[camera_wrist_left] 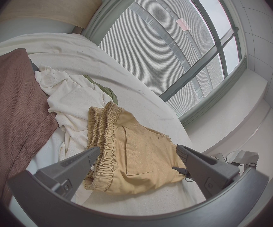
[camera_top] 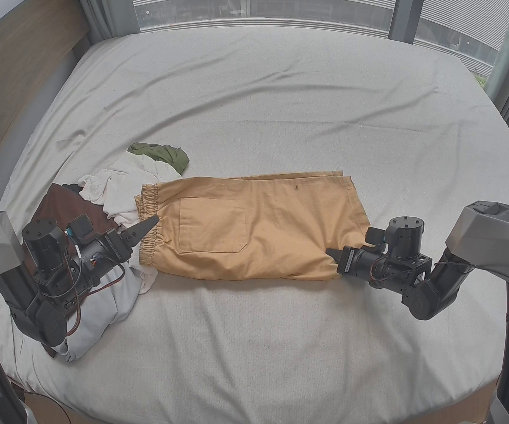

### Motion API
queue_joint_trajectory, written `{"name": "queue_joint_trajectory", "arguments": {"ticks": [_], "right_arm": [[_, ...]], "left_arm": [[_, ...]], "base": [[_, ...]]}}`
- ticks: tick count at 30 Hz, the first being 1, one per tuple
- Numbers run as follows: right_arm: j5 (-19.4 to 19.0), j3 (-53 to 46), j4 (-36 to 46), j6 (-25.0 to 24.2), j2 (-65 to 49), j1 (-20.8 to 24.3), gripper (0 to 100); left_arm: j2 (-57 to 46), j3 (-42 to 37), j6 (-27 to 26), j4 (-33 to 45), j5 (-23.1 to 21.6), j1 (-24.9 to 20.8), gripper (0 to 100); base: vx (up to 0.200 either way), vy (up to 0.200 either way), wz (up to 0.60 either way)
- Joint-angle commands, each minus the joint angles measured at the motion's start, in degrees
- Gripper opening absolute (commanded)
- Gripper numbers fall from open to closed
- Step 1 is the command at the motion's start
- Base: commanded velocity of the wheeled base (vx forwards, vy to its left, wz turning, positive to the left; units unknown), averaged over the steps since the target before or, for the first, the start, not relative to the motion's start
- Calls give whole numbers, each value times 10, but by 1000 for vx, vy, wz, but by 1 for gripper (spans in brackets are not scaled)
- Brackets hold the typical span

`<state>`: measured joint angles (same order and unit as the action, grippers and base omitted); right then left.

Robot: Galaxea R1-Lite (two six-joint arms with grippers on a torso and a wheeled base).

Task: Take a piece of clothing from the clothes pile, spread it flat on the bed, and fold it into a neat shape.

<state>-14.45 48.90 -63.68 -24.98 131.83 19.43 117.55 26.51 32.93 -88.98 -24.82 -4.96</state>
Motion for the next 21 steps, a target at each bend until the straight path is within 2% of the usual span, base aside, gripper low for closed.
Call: {"name": "queue_joint_trajectory", "arguments": {"ticks": [1,21], "right_arm": [[1,-35,-1,10,-38,-1,0],[5,-193,2,39,-115,-8,0]], "left_arm": [[0,0,0,-1,-1,0,100],[0,-1,0,-1,-1,0,100]], "base": [[0,0,0],[0,0,0]]}}
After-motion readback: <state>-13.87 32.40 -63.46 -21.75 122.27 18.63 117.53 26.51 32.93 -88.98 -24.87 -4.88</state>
